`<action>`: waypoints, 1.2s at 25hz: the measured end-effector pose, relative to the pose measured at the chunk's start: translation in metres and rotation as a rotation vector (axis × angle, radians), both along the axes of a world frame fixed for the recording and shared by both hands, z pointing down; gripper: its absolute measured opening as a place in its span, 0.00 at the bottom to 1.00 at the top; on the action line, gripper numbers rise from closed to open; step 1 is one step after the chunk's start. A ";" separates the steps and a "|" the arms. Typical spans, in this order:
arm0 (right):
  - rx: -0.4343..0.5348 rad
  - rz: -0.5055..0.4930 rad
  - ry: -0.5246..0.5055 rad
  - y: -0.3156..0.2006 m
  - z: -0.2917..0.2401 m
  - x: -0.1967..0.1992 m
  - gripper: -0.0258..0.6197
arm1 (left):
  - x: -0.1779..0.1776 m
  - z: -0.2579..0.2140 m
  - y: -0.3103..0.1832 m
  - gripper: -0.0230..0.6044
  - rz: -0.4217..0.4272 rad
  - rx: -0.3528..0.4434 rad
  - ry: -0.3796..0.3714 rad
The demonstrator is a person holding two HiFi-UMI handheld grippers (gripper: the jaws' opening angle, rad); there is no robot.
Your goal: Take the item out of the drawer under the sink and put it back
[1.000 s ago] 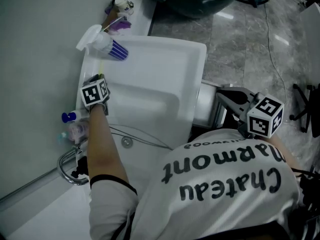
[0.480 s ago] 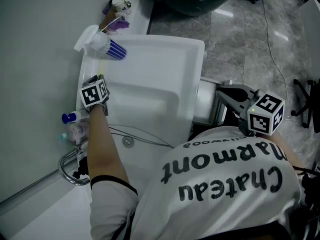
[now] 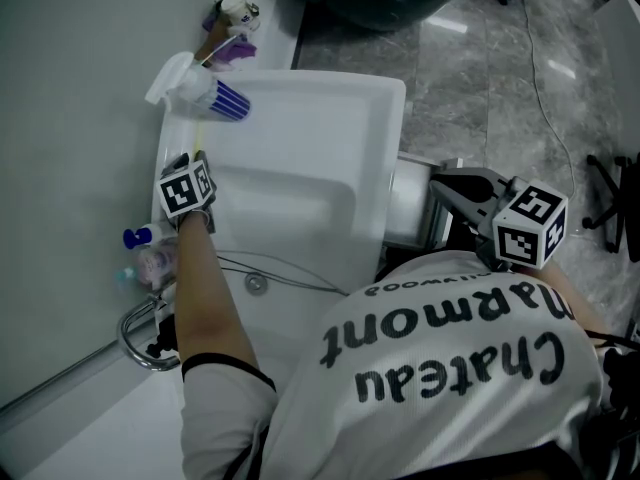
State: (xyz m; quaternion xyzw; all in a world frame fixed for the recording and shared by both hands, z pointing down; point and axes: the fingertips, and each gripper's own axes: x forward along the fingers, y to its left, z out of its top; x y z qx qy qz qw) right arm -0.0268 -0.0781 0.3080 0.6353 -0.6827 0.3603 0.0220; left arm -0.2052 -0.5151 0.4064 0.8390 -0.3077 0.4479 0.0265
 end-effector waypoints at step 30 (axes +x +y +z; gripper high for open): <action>0.020 -0.018 -0.006 0.014 -0.003 -0.019 0.06 | 0.006 -0.035 0.024 0.16 0.050 0.058 0.135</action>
